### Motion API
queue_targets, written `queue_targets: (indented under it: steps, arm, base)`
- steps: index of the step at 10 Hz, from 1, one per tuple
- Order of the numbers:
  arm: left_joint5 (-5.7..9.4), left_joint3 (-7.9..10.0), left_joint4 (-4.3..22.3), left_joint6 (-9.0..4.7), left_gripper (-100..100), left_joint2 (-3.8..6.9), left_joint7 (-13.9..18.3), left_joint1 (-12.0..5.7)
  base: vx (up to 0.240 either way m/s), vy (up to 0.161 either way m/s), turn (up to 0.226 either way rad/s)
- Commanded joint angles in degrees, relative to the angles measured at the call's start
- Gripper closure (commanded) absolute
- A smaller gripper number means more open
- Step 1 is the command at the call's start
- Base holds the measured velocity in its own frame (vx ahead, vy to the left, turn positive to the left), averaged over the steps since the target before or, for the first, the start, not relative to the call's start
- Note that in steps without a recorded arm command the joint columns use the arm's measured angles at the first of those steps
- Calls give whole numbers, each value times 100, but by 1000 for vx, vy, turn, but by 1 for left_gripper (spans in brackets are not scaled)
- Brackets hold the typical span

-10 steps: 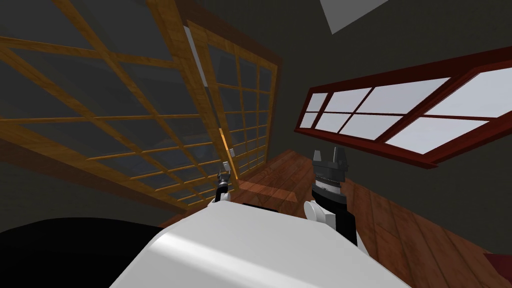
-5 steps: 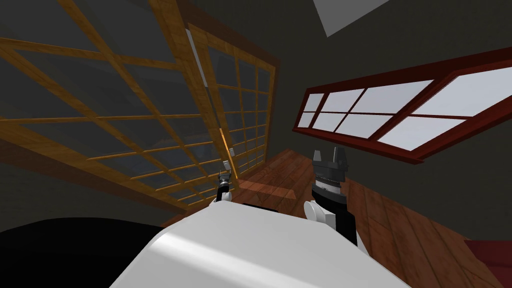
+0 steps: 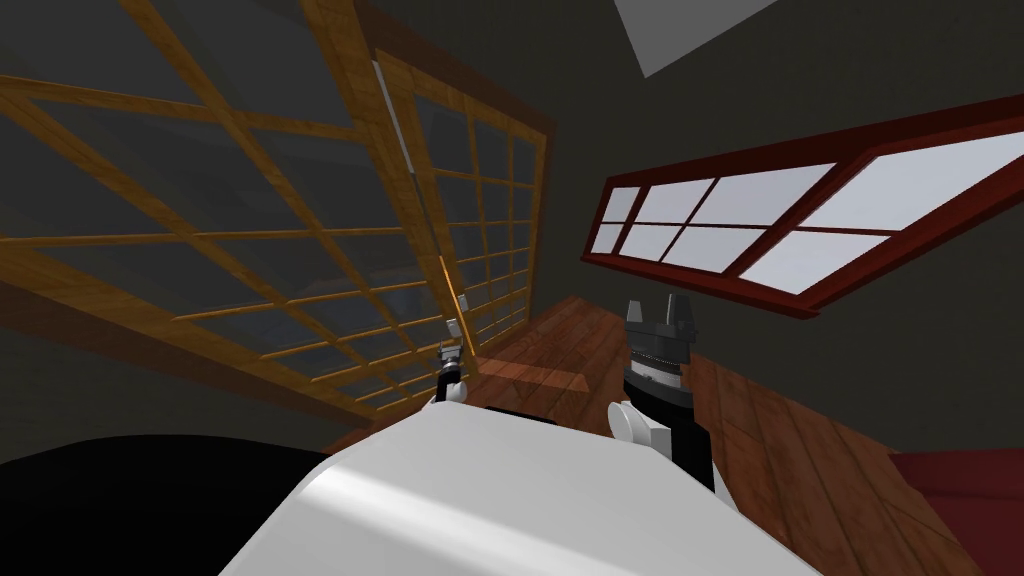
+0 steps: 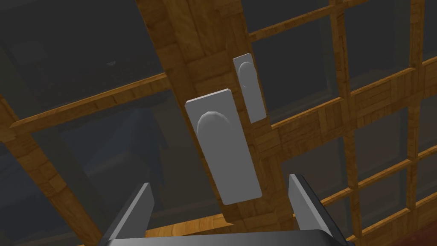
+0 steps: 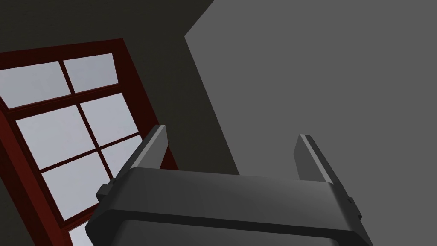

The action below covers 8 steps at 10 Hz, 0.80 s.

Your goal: Pull the door open

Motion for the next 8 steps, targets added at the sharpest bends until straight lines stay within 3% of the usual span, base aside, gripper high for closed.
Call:
queue_targets:
  steps: [1, 6, 7, 8]
  arm:
    - [107, -26, 5, 4, -100, -29, 286, -31]
    - [356, -88, -9, 5, -100, -112, 864, -86]
    - [323, -80, -19, 10, -100, -102, 782, -72]
    - [331, -96, 18, -2, -100, 80, 1019, 19]
  base:
    - [-82, 16, -44]
    - [-70, 5, -39]
    - [-34, 0, -8]
    - [113, 1, -54]
